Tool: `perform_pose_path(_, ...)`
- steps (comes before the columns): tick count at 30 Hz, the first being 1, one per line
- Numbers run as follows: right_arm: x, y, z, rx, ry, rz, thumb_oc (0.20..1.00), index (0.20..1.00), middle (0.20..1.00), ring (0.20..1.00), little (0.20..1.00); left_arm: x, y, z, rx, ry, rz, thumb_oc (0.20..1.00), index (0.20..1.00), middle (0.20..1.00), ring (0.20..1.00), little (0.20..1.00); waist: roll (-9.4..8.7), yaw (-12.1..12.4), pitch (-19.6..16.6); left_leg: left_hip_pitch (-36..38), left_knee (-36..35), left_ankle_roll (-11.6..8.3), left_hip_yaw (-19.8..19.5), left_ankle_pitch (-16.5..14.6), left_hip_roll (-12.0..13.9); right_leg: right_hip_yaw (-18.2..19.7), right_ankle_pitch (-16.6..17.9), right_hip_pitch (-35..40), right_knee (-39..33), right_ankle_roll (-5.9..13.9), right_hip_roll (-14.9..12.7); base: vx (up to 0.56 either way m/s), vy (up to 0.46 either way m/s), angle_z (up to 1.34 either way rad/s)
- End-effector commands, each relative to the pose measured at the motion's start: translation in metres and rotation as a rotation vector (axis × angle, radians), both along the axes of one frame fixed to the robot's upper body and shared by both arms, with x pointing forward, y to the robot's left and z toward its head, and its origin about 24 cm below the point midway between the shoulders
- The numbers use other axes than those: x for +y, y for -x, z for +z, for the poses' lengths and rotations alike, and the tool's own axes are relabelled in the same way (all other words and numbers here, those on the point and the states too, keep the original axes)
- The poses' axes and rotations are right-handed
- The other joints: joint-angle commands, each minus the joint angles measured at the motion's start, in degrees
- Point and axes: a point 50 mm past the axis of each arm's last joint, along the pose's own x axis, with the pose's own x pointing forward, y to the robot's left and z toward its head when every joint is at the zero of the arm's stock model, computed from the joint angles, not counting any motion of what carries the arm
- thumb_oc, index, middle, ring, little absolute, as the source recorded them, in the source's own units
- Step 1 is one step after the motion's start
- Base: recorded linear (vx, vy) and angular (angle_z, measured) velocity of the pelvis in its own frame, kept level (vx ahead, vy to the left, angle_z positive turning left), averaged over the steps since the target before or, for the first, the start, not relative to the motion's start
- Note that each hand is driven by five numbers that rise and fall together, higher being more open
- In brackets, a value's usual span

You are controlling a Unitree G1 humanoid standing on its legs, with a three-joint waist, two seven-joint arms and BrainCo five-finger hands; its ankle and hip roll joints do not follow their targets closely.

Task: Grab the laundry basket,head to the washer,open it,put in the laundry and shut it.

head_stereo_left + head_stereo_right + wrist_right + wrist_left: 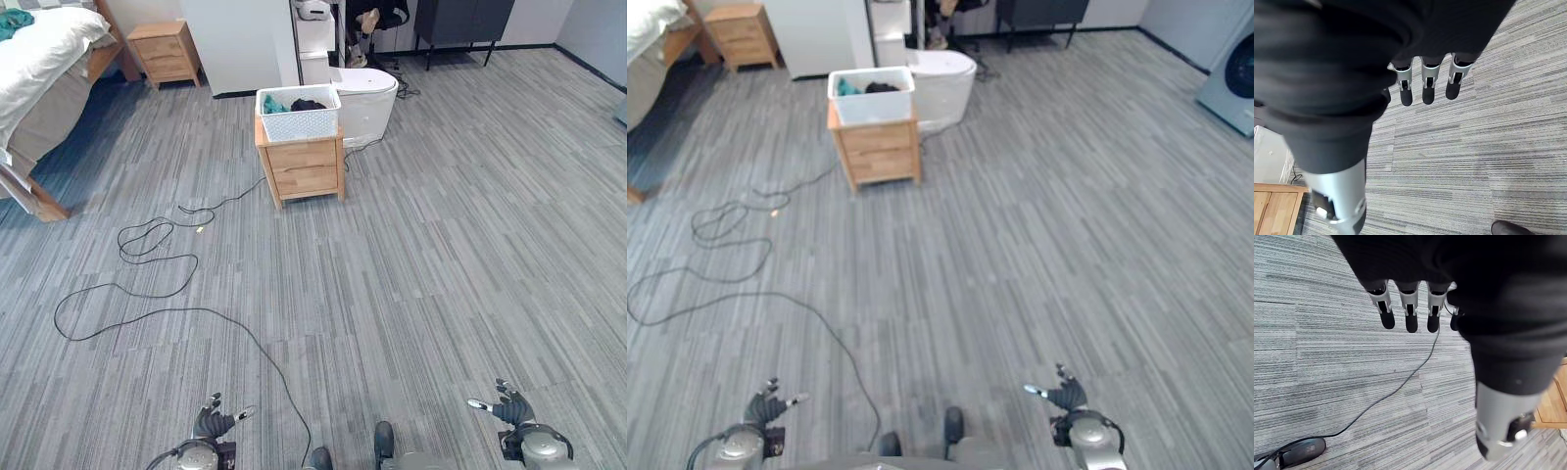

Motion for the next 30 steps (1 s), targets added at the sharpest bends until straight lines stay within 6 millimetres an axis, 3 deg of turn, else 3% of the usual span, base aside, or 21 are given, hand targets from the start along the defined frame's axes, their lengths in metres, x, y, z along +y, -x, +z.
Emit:
perform_pose_path(1, -0.003, -0.017, 0.010, -0.044, 0.046, 0.063, 1.000, 1.000, 1.000, 1.000, 1.000, 0.011, -0.007, 0.007, -0.035, -0.042, 0.009, 1.000, 1.000, 1.000, 1.000, 1.000, -1.80, 0.4, -1.1, 0.0, 0.0, -1.69, -1.4, -2.1, 0.3, 1.0, -7.4, 2.5, 2.8, 5.78, -4.4, 0.00, 0.000, 0.00)
perform_pose_path(10, -0.005, -0.019, 0.011, -0.036, 0.053, 0.067, 1.000, 1.000, 1.000, 1.000, 1.000, 0.011, -0.009, 0.009, -0.048, -0.033, 0.021, 1.000, 1.000, 1.000, 1.000, 1.000, -1.39, 0.9, -0.1, -1.2, 1.7, -1.41, -2.4, -2.8, -0.2, 0.0, -8.2, 2.6, 3.5, 5.60, -4.9, 0.05, 0.013, 0.10)
perform_pose_path(16, -0.005, -0.031, 0.017, -0.073, 0.066, 0.061, 1.000, 1.000, 1.000, 1.000, 1.000, 0.009, -0.030, 0.022, -0.144, -0.030, 0.020, 1.000, 1.000, 1.000, 1.000, 1.000, -3.38, 2.2, 1.2, -7.5, 10.8, -0.91, -2.3, -6.9, -0.6, -1.3, -8.5, 1.3, 4.7, 6.23, -6.7, 0.08, 0.085, 0.13)
perform_pose_path(17, -0.002, -0.034, 0.018, -0.078, 0.064, 0.064, 1.000, 1.000, 1.000, 1.000, 1.000, 0.011, -0.032, 0.024, -0.159, -0.034, 0.030, 1.000, 1.000, 1.000, 1.000, 1.000, -3.75, 2.6, 1.4, -8.4, 11.7, -0.37, -2.4, -7.7, -1.0, -0.8, -8.3, 0.5, 5.5, 6.83, -7.2, 0.20, 0.334, -0.09)
perform_pose_path(18, 0.005, -0.046, 0.023, -0.121, 0.049, 0.079, 1.000, 1.000, 1.000, 1.000, 1.000, 0.013, -0.043, 0.032, -0.199, -0.046, 0.024, 1.000, 1.000, 1.000, 1.000, 1.000, -3.61, 2.6, 2.8, -8.8, 11.8, 1.11, -3.3, -8.6, -1.6, 1.8, -7.5, -5.1, 14.8, 8.29, -7.3, 0.14, 0.283, -0.41)
perform_pose_path(20, 0.009, -0.051, 0.025, -0.134, 0.042, 0.089, 1.000, 1.000, 1.000, 1.000, 1.000, 0.011, -0.046, 0.031, -0.198, -0.046, 0.023, 1.000, 1.000, 1.000, 1.000, 1.000, -3.38, 2.2, 3.7, -7.6, 11.5, 1.64, -3.6, -9.4, -2.0, 2.8, -7.5, -8.1, 17.3, 7.66, -6.4, 0.20, 0.173, -0.18)
perform_pose_path(21, 0.011, -0.055, 0.026, -0.143, 0.044, 0.096, 1.000, 1.000, 1.000, 1.000, 1.000, 0.011, -0.048, 0.031, -0.195, -0.051, 0.026, 1.000, 1.000, 1.000, 1.000, 1.000, -3.21, 1.8, 4.5, -5.5, 10.3, 1.68, -3.3, -9.9, -2.2, 0.9, -5.9, -10.9, 16.2, 7.13, -6.3, 0.38, 0.077, 0.17)
perform_pose_path(27, 0.010, -0.051, 0.026, -0.136, 0.062, 0.114, 1.000, 1.000, 1.000, 1.000, 1.000, 0.001, -0.056, 0.030, -0.196, -0.041, -0.011, 1.000, 1.000, 1.000, 1.000, 1.000, -2.65, -1.7, 5.7, 4.5, 6.9, 0.13, -6.2, -12.6, -2.9, -7.4, -2.0, -16.0, 6.6, 8.63, -7.1, 0.34, -0.073, 0.33)
perform_pose_path(30, 0.010, -0.047, 0.026, -0.131, 0.067, 0.124, 1.000, 1.000, 1.000, 1.000, 1.000, -0.001, -0.057, 0.029, -0.192, -0.042, -0.026, 1.000, 1.000, 1.000, 1.000, 1.000, -2.60, -2.3, 5.3, 6.4, 6.7, -0.34, -7.0, -13.4, -2.9, -7.4, -1.6, -15.8, 6.4, 8.74, -7.3, 0.29, -0.142, 0.35)
